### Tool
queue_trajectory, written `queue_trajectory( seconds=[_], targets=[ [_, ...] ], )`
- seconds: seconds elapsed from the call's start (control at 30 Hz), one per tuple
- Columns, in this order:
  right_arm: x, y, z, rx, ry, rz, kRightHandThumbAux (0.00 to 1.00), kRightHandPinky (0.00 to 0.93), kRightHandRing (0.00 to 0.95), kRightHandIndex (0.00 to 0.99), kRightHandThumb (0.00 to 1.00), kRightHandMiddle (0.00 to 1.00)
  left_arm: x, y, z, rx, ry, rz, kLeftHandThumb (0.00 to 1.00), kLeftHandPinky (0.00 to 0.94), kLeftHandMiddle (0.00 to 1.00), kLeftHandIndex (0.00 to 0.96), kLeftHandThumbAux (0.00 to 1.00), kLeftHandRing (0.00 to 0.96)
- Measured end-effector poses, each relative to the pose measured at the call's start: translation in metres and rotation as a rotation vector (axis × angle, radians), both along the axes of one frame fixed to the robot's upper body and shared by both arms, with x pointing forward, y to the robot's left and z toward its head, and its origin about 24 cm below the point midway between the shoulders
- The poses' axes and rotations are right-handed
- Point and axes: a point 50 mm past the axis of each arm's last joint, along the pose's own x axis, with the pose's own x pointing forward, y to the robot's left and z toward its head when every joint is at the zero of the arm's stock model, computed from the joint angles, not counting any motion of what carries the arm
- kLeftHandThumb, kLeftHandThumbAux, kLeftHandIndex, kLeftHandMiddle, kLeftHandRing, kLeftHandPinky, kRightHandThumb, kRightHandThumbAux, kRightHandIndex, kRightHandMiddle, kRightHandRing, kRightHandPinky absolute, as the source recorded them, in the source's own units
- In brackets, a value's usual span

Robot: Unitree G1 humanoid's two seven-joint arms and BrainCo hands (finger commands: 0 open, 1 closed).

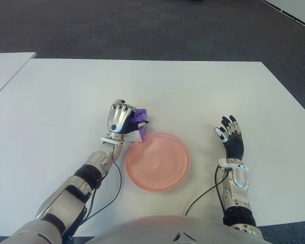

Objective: Put the tissue paper into the plate.

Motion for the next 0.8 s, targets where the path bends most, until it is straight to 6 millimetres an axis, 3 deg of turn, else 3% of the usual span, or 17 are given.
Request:
queue_trajectory(
  seconds=[0.37, 0.8],
  targets=[
    [0.001, -0.001, -0.001, 0.011, -0.001, -0.002, 0.712, 0.000, 0.102, 0.072, 0.002, 0.173, 0.000, 0.000, 0.001, -0.009, -0.017, 0.002, 0.849, 0.885, 0.887, 0.846, 0.662, 0.890],
    [0.005, -0.003, -0.001, 0.020, -0.002, -0.025, 0.729, 0.003, 0.105, 0.078, 0.000, 0.174, 0.001, 0.001, 0.018, -0.019, -0.056, -0.017, 0.840, 0.887, 0.886, 0.843, 0.661, 0.892]
  ],
)
